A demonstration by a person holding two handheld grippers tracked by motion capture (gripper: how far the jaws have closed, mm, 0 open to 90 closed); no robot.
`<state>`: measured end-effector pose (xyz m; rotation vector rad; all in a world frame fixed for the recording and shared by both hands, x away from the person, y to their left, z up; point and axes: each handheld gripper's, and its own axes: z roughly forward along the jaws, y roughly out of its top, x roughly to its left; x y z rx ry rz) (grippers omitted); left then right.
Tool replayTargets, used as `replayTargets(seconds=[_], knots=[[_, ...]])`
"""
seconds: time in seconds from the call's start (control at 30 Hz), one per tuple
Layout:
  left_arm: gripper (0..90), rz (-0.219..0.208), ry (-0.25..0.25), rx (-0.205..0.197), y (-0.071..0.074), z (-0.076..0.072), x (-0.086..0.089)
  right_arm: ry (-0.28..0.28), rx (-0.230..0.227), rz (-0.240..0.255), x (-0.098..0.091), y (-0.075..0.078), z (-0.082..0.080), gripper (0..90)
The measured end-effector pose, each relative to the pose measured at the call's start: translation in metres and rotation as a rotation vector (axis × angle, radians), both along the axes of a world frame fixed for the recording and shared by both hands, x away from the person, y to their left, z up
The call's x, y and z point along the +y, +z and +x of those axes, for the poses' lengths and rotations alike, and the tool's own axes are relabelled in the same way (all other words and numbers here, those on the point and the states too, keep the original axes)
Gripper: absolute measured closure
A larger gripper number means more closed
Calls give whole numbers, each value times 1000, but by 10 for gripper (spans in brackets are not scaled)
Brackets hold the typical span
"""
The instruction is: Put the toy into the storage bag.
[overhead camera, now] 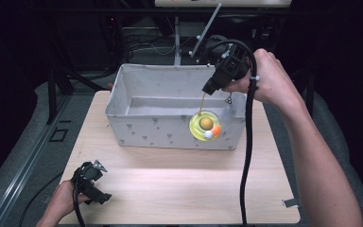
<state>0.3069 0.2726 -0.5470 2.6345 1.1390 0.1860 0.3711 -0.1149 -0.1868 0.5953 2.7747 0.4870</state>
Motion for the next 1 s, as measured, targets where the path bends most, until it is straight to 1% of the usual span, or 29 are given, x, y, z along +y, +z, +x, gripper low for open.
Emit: replayTargets(seconds=[0.1, 0.17, 0.2, 0.33, 0.47, 0.5, 0.53, 0.57, 0.73, 0.77, 0.8, 0.83, 0.93, 1.0], knots=[[1, 2, -4, 3, 0, 0, 0, -9, -8, -2, 2, 2, 4, 886], [1, 2, -5, 1, 0, 0, -1, -14, -5, 7, 2, 3, 7, 886], [1, 2, -6, 2, 0, 0, -1, -20, -12, 7, 2, 3, 9, 886], [1, -1, 1, 0, 1, -1, 0, -36, -6, 14, 2, 3, 17, 886], [1, -1, 5, 0, 1, 0, 0, -48, -4, 43, 0, 7, 23, 886], [1, -1, 4, 0, 1, 0, 0, -48, -8, 28, 0, 9, 24, 886], [1, 0, -1, -3, 0, 0, 0, -55, -8, 38, 0, 10, 25, 886], [1, -1, -2, -1, 0, 0, 0, -54, -10, 28, 0, 12, 27, 886], [1, -2, -1, 1, 1, -1, 0, -79, -17, 33, -1, 19, 35, 886], [1, -2, -1, 1, 1, -1, 0, -89, -24, 38, -1, 20, 37, 886], [1, -1, -1, 1, 1, -1, 0, -101, -40, 31, -1, 21, 39, 886], [1, 0, -2, 1, 1, -1, 0, -113, -46, 39, -1, 22, 40, 886], [1, 2, -8, 1, 0, -1, -1, -137, -59, 21, -2, 24, 46, 886], [1, 4, -8, 3, 0, 0, -1, -148, -63, 27, -2, 24, 49, 886]])
